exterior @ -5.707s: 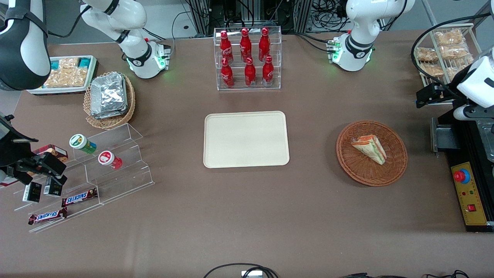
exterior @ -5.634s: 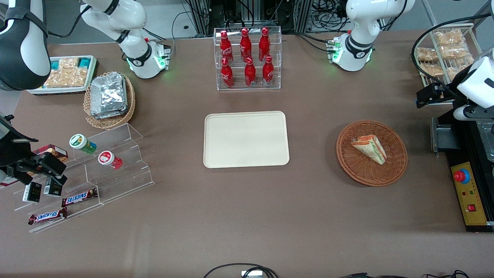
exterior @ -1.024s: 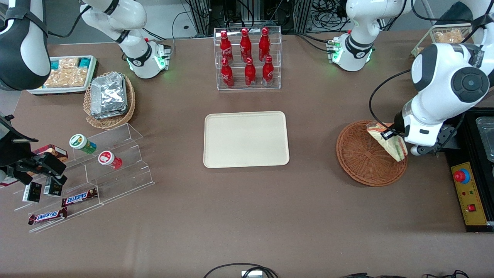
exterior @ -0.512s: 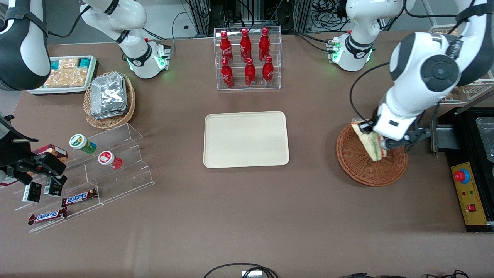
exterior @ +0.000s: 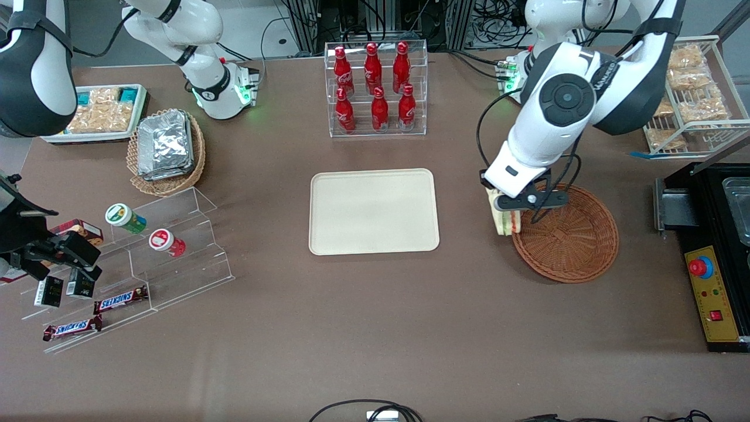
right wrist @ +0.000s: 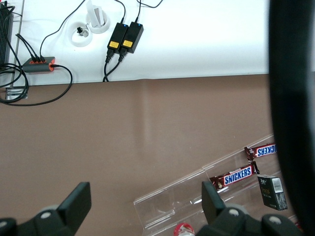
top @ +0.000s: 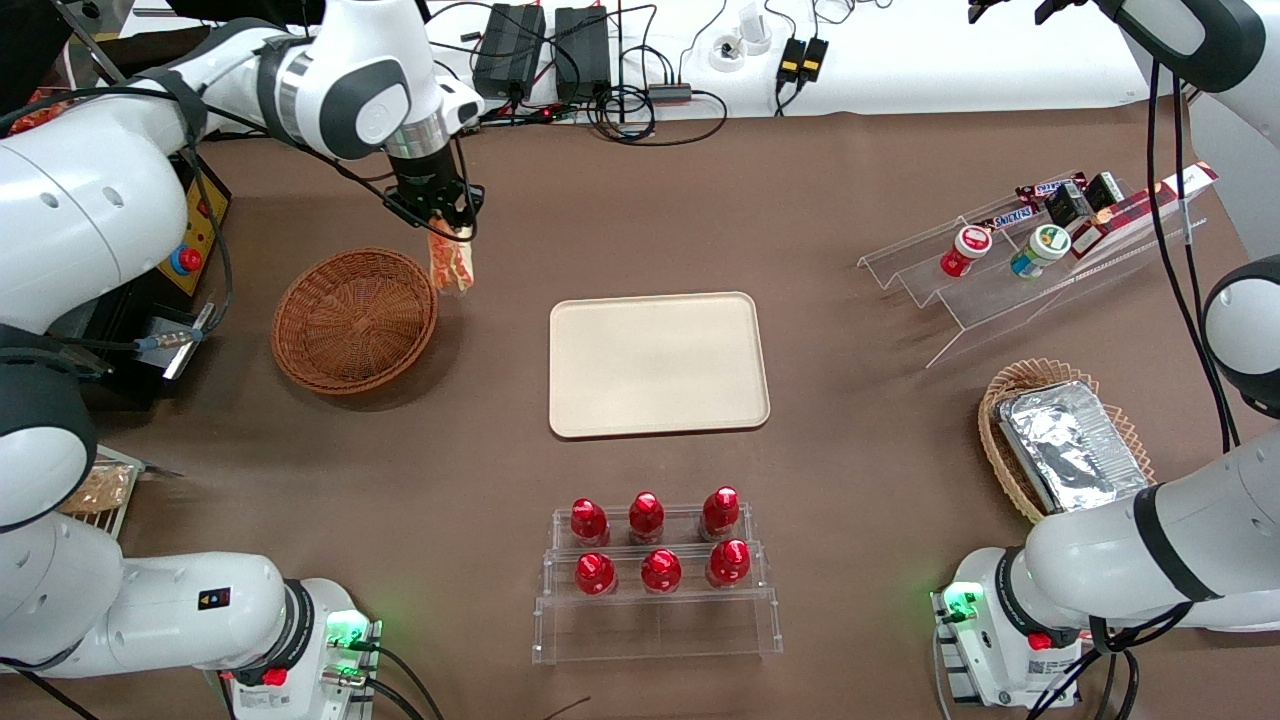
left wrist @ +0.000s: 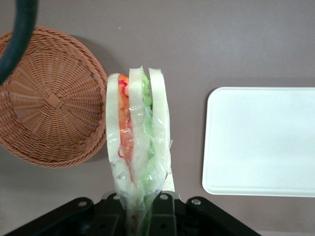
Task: Place sandwich from basket to tray
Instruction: 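Lift the sandwich with the left gripper and carry it over the cream tray, then lower the sandwich onto the tray and open the left gripper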
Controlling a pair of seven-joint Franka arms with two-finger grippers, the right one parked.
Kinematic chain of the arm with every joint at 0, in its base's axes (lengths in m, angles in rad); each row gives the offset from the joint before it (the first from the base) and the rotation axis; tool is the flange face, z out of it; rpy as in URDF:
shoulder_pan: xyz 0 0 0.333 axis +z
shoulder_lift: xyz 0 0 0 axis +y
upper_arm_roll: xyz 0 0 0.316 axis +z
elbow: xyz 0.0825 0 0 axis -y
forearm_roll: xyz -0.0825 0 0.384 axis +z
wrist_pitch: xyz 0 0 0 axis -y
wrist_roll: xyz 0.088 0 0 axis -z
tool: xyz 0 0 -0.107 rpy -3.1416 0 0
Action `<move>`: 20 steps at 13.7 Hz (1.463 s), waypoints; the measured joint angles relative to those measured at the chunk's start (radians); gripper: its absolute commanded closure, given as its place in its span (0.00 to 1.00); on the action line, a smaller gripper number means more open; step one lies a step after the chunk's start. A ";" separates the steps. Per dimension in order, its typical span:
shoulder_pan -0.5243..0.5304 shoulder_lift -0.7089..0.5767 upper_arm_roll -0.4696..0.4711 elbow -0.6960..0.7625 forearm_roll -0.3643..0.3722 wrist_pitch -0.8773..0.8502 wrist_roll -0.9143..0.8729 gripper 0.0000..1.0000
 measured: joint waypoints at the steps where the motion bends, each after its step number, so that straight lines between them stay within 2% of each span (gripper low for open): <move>1: -0.001 0.012 -0.017 0.002 0.014 0.000 0.000 0.90; 6: -0.117 0.095 -0.053 0.003 0.104 0.051 -0.099 0.89; 10: -0.229 0.217 -0.055 0.003 0.206 0.140 -0.266 0.87; 14: -0.271 0.319 -0.054 0.004 0.236 0.234 -0.337 0.86; 18: -0.343 0.406 -0.055 0.003 0.361 0.274 -0.463 0.87; 20: -0.360 0.460 -0.054 0.003 0.389 0.304 -0.499 0.87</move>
